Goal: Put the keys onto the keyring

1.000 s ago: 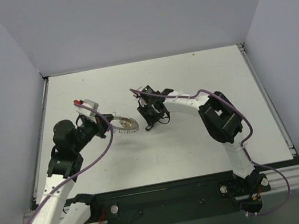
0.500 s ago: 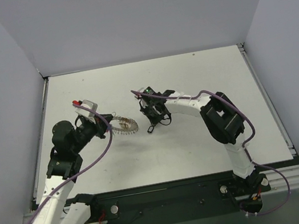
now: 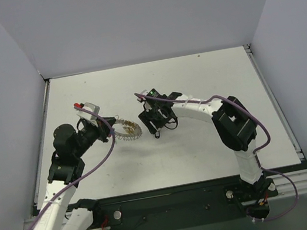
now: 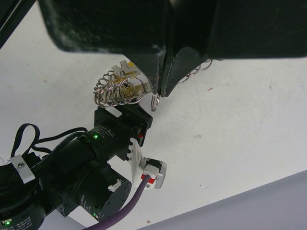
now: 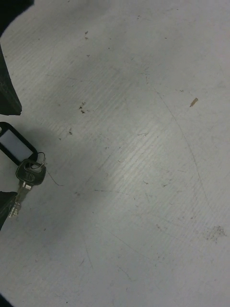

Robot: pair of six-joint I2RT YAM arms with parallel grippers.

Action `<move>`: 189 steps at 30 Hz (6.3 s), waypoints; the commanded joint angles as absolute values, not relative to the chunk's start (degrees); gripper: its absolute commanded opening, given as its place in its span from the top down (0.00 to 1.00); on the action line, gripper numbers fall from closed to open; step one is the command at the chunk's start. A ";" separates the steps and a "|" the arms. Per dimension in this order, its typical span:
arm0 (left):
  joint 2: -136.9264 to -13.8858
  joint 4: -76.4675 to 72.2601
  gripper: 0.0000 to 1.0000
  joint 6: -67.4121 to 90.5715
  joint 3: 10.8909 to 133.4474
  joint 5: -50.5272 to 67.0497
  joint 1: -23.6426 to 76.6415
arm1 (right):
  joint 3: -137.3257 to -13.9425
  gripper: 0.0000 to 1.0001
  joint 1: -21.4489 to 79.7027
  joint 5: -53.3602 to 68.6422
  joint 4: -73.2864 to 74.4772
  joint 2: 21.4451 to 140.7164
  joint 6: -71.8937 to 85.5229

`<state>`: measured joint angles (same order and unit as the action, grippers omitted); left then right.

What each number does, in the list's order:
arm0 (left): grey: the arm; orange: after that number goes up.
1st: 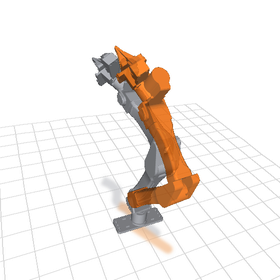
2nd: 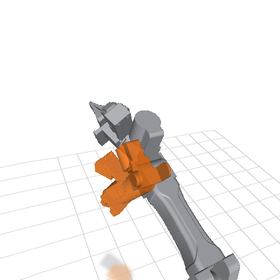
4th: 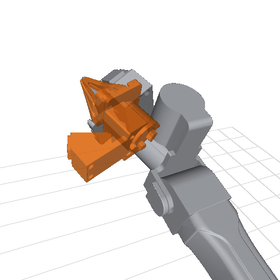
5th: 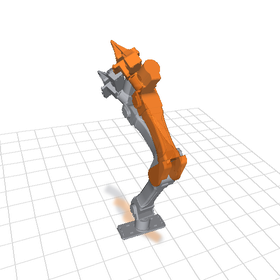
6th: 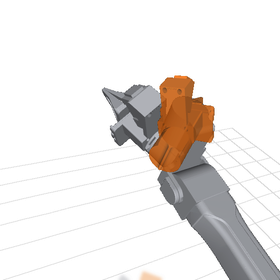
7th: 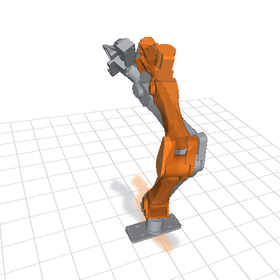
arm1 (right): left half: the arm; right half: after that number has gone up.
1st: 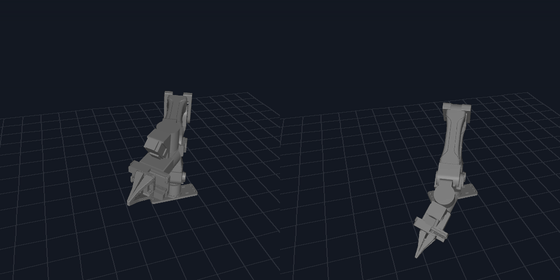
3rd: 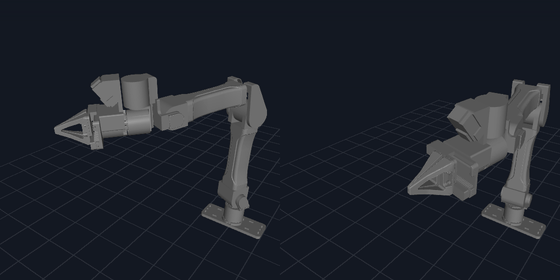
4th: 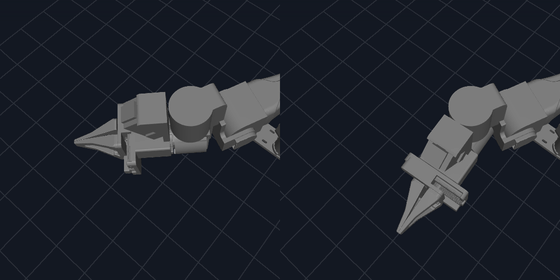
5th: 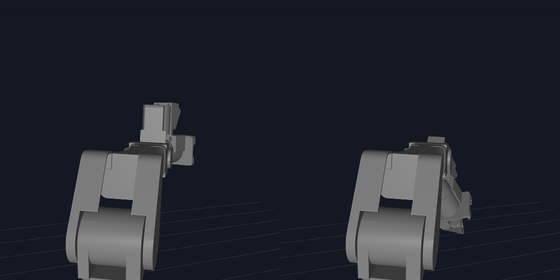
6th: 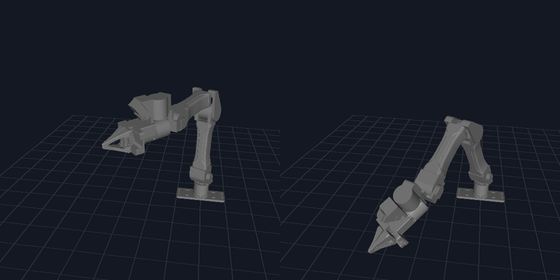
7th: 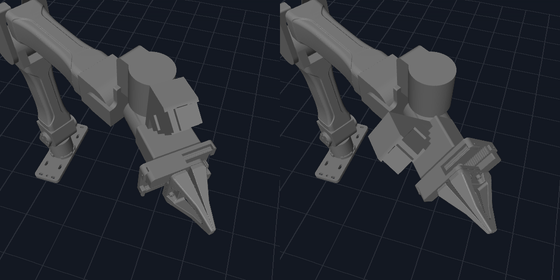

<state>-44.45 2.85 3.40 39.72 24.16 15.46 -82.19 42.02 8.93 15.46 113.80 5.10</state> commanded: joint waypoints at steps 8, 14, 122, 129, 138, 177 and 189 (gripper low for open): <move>-42.98 -0.62 1.00 3.96 41.57 23.64 15.03 | -83.59 0.42 42.63 7.30 14.15 116.72 5.09; -42.45 -0.53 1.00 3.96 41.40 23.82 15.03 | -83.06 0.60 42.71 5.45 11.44 117.95 6.41; -41.66 2.72 1.00 -6.06 40.52 46.58 24.25 | -52.12 1.00 45.17 25.31 0.62 68.03 5.01; -41.05 3.16 1.00 -9.31 40.17 46.93 26.28 | -56.94 1.00 45.00 29.70 4.12 64.07 1.06; -33.42 -4.12 1.00 -16.52 34.37 47.82 28.39 | -63.46 1.00 45.09 39.28 9.84 61.10 -4.57; -34.45 8.25 1.00 -11.70 42.96 39.37 29.79 | -62.66 0.24 43.77 27.50 6.95 68.83 -5.35; -54.22 37.87 1.00 -10.29 68.10 45.97 30.23 | -72.24 0.26 43.77 49.91 8.51 67.14 -8.96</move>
<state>-51.07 28.93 -12.03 60.45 42.09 29.69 -67.85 43.86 39.16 7.66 64.49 -7.01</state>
